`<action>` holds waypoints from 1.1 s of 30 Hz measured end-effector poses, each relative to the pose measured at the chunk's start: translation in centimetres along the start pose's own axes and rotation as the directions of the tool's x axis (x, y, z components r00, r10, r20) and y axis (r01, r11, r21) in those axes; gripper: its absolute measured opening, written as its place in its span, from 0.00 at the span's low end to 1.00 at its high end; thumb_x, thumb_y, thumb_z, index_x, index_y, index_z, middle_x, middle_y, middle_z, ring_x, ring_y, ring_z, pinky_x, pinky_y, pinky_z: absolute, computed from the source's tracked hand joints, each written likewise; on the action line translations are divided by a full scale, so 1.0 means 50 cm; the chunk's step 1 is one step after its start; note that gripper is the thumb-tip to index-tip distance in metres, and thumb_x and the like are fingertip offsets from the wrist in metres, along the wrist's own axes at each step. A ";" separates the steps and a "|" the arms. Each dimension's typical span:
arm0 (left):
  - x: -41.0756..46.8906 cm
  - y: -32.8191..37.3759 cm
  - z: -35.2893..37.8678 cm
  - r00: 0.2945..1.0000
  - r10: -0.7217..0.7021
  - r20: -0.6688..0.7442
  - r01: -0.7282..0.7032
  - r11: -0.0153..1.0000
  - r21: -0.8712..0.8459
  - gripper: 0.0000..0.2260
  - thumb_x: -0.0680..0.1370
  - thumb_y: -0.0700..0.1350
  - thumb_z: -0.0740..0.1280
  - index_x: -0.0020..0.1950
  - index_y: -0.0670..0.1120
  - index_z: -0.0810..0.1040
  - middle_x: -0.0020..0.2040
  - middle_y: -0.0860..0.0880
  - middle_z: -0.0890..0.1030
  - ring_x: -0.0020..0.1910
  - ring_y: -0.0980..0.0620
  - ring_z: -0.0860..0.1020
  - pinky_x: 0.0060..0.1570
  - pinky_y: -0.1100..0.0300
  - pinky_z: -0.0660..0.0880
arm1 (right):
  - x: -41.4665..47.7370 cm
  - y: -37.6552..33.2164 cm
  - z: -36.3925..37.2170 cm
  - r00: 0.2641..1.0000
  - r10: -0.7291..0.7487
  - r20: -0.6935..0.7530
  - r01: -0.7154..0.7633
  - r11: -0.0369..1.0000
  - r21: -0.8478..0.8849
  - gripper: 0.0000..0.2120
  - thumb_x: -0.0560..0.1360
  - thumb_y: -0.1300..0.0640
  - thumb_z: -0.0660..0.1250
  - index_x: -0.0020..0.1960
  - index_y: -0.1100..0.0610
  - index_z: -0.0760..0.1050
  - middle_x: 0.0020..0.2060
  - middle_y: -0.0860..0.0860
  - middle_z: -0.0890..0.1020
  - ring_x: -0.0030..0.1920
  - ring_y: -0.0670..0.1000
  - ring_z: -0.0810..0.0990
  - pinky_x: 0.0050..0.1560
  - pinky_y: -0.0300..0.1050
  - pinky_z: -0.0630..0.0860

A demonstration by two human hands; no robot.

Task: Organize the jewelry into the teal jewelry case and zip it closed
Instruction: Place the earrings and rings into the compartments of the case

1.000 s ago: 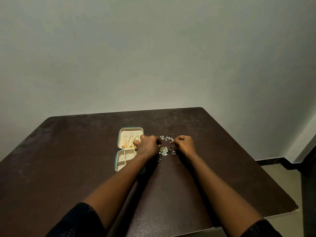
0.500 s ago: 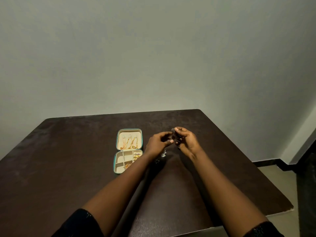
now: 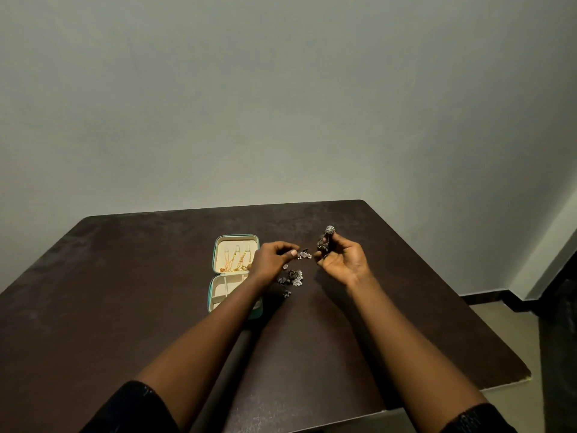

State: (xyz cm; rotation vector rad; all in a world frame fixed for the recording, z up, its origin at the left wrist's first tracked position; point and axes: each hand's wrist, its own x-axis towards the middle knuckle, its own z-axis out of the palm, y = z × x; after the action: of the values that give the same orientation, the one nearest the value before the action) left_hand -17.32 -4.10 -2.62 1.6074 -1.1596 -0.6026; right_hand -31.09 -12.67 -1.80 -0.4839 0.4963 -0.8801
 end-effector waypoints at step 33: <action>-0.035 0.062 0.011 0.965 0.178 -0.191 -0.055 0.855 0.516 0.10 0.77 0.53 0.63 0.52 0.54 0.82 0.51 0.53 0.84 0.58 0.51 0.76 0.49 0.53 0.55 | -0.061 0.010 0.038 0.956 -0.258 0.138 0.248 0.469 -0.848 0.06 0.72 0.68 0.67 0.37 0.63 0.78 0.21 0.43 0.74 0.21 0.40 0.70 0.23 0.29 0.62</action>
State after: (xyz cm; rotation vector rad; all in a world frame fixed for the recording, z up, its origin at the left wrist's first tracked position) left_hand -19.71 -2.82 -0.26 1.9670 -1.2930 -0.0102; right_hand -31.28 -9.55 0.03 -1.5334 0.8949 -0.8705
